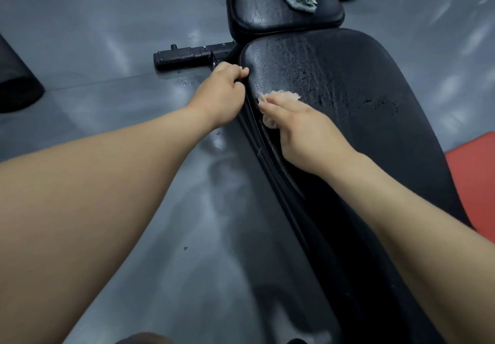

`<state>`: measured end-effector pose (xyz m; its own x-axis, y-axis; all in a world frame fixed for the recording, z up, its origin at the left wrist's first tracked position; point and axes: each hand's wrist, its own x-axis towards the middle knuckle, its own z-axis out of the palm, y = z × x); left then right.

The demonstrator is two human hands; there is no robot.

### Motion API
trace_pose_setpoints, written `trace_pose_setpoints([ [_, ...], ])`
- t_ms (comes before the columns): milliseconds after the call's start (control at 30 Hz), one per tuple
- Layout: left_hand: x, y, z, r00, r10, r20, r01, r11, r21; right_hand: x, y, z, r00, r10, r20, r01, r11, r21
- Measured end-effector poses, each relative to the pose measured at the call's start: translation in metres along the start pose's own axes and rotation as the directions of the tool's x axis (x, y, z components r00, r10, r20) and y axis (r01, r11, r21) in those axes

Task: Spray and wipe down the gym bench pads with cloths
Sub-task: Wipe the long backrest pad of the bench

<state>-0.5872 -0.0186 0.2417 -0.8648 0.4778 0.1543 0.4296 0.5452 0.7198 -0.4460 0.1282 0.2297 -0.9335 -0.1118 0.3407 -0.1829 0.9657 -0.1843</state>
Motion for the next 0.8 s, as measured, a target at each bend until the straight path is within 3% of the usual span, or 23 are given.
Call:
trace_pose_setpoints([
  [200,-0.002,-0.003,0.007,0.996,0.081,-0.040,-0.076,0.990,0.123,-0.029,0.016,-0.014,0.995,-0.035,0.089,0.038,0.999,-0.027],
  [433,-0.003,0.000,0.013,0.994,0.096,-0.051,-0.087,0.984,0.157,0.032,0.057,-0.020,0.961,0.265,0.078,-0.262,0.964,-0.042],
  [533,-0.002,0.004,0.013,0.996,0.074,-0.045,-0.065,0.982,0.179,0.016,0.038,-0.015,0.973,0.222,0.066,-0.220,0.975,-0.034],
  [700,-0.002,0.011,0.012,0.999,0.039,-0.029,-0.031,0.975,0.218,-0.029,0.027,-0.014,0.998,0.026,0.057,-0.023,0.999,-0.047],
  [800,-0.001,0.015,0.013,0.999,0.032,-0.015,-0.027,0.966,0.257,-0.009,0.050,-0.022,0.994,0.050,0.099,-0.044,0.997,-0.064],
])
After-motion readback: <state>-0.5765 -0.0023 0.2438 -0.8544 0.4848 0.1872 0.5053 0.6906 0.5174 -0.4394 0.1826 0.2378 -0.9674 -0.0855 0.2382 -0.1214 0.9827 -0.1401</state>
